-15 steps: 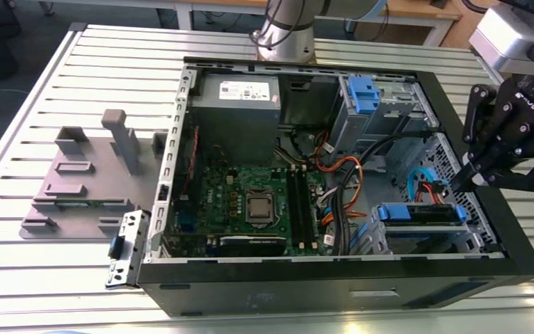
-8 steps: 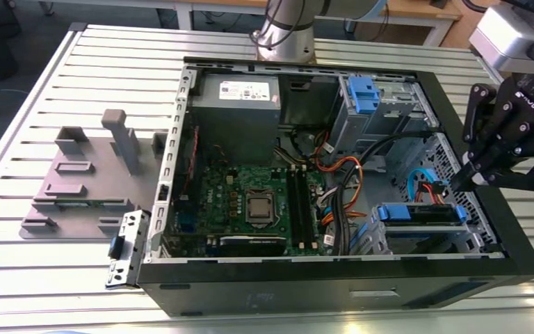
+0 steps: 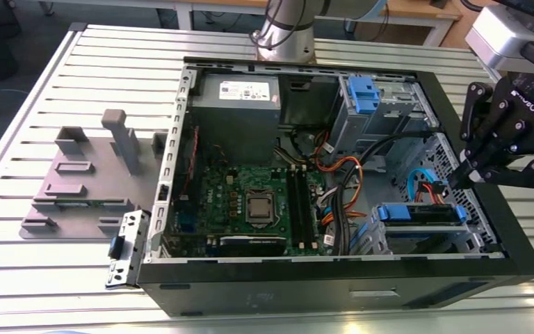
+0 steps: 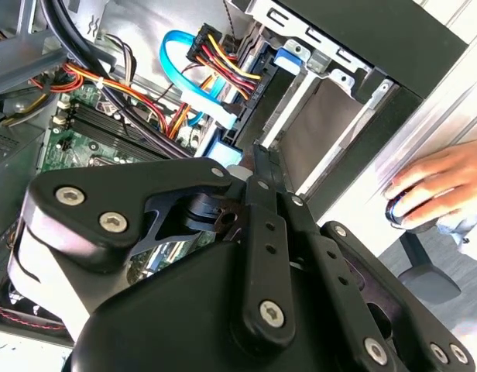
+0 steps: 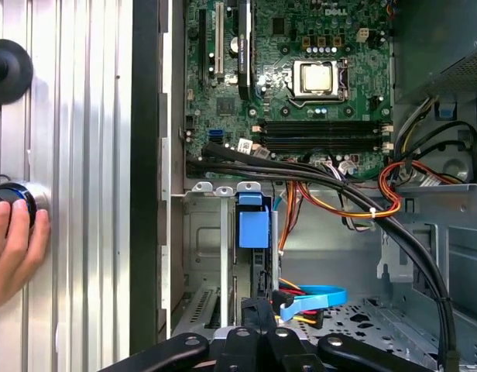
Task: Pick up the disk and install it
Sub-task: 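Insert the second disk wire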
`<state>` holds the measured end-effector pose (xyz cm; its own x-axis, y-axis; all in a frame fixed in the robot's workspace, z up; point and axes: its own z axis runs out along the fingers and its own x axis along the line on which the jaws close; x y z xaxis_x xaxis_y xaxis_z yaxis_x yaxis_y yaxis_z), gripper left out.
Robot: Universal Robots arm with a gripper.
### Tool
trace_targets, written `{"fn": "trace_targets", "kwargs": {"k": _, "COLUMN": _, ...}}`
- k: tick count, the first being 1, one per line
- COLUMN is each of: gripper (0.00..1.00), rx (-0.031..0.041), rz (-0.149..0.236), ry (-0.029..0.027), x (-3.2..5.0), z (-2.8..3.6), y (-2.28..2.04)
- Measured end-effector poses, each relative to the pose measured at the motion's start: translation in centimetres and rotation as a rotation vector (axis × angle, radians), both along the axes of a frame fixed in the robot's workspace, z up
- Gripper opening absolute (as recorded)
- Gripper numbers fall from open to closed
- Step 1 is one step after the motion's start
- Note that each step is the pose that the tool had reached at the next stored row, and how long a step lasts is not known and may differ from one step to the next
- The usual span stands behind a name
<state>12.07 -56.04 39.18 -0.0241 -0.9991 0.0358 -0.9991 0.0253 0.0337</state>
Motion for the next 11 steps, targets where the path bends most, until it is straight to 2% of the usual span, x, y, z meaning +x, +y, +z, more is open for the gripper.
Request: {"fn": "trace_targets", "kwargs": {"k": 11, "gripper": 0.11, "rx": -0.0001, "rz": 0.0, "ry": 0.0, "x": 0.0, "z": -0.01, "y": 0.0}}
